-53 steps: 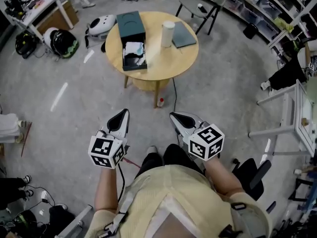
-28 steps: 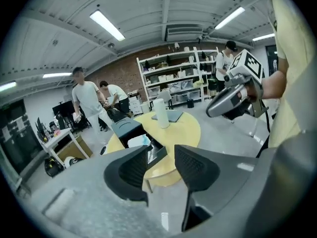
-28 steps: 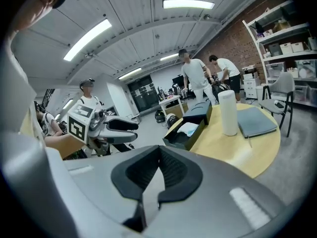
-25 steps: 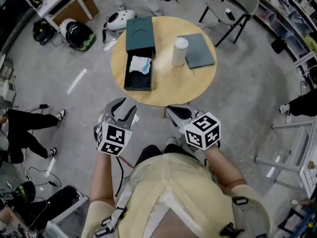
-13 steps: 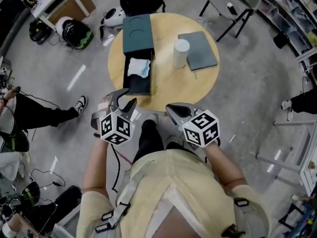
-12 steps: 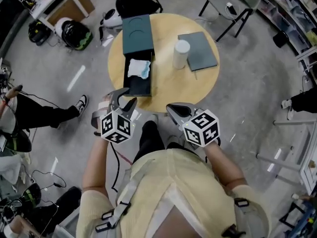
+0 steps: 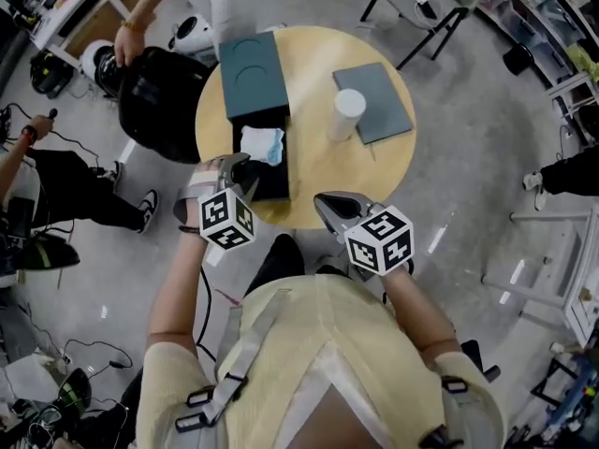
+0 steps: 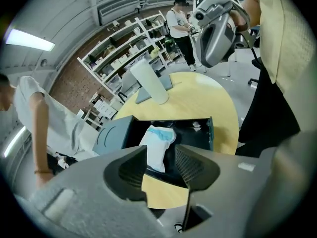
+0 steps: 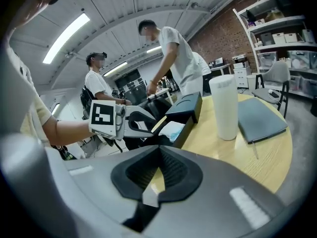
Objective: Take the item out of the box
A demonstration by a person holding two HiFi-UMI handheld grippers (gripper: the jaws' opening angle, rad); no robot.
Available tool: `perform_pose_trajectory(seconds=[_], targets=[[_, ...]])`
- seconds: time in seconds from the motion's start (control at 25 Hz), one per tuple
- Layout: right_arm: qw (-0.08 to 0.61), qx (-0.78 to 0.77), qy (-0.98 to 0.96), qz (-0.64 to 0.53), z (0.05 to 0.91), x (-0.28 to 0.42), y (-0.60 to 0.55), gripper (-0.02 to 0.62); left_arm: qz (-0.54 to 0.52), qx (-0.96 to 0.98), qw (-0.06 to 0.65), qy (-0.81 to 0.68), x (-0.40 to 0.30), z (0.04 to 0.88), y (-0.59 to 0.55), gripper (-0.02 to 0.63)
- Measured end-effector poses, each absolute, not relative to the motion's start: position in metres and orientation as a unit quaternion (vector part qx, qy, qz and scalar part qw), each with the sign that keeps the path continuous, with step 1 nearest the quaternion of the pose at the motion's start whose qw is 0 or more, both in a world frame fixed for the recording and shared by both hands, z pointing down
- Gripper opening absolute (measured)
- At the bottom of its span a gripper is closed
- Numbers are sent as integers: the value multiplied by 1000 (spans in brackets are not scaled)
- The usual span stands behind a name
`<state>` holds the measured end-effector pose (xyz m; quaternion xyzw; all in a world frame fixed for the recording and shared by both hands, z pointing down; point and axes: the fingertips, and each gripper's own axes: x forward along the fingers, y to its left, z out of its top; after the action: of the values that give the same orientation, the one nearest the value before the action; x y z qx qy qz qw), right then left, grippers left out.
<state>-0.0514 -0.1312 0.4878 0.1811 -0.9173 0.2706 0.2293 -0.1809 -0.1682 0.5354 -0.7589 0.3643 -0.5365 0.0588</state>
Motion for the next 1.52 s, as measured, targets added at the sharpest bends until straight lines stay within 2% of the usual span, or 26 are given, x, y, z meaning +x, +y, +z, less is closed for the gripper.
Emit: perform_pose_trajectory(seconds=[0.56, 0.76, 1.0, 1.12, 1.16, 1.2, 1.32, 1.52], targets=[[252, 211, -894, 306, 511, -83, -164, 5, -573, -773, 43, 269, -177, 583, -200, 198], [255, 228, -885, 314, 516, -83, -173, 5, -586, -776, 34, 232, -179, 600, -206, 256], [253, 245, -878, 323, 520, -87, -175, 5, -590, -783, 29, 197, -185, 608, -208, 255], [250, 253, -875, 327, 521, -85, -179, 5, -588, -787, 34, 184, -185, 609, -212, 247], [250, 255, -874, 329, 522, -84, -180, 5, -587, -787, 39, 188, -186, 609, -215, 220], [250, 256, -874, 330, 523, -84, -180, 5, -585, -786, 44, 192, -187, 609, -218, 165], [247, 260, -873, 330, 523, -83, -182, 5, -579, -790, 48, 198, -189, 606, -223, 161], [241, 263, -874, 330, 522, -79, -184, 5, -567, -792, 60, 219, -190, 599, -229, 95]])
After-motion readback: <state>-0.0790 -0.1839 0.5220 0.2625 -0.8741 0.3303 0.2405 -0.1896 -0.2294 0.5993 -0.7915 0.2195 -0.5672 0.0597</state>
